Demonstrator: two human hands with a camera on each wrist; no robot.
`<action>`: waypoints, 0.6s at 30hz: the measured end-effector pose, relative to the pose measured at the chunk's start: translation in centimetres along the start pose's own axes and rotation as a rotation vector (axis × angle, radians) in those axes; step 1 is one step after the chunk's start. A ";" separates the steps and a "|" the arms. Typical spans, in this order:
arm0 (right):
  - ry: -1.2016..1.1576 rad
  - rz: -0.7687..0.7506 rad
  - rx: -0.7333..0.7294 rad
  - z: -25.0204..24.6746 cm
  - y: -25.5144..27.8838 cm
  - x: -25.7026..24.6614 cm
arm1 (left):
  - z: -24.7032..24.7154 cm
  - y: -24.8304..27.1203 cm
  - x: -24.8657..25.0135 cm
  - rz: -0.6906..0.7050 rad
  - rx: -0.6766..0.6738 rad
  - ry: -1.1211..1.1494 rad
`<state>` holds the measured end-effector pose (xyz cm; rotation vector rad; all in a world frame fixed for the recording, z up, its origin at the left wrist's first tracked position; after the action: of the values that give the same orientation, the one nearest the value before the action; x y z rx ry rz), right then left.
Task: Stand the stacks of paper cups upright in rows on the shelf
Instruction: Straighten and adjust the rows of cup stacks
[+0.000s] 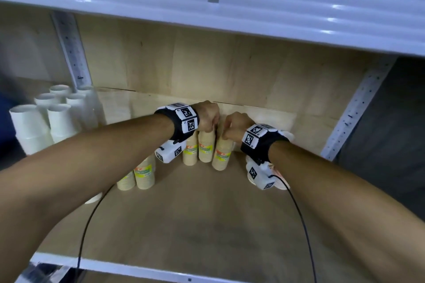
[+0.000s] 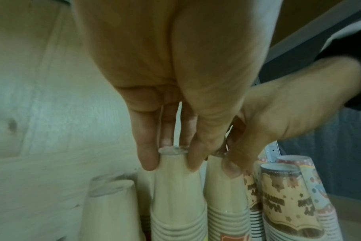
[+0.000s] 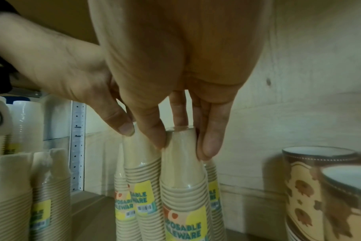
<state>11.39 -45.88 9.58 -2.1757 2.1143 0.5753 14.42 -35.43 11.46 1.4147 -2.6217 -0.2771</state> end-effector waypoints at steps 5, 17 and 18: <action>0.027 -0.033 0.032 0.2 -0.8 0.2 | 0.7 -1.2 -0.2 0.011 -0.017 0.011; -0.007 -0.012 0.037 1.2 -3.7 0.7 | 1.5 -2.6 -0.2 -0.036 -0.038 -0.054; -0.005 -0.010 0.034 1.3 -3.9 0.7 | 1.5 -2.6 -0.2 -0.037 -0.041 -0.052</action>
<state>14.86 -45.94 7.35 -2.1636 2.0930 0.5391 16.32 -36.53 9.41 1.4628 -2.6171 -0.3744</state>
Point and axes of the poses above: each hand's wrist, its own y-axis away from the middle knuckle, its own z-axis out of the palm, x = y × z, the point moved 6 cm from there along -y, towards the middle knuckle, and after that the axes turned 12 degrees about -x, right-handed, at the moved point
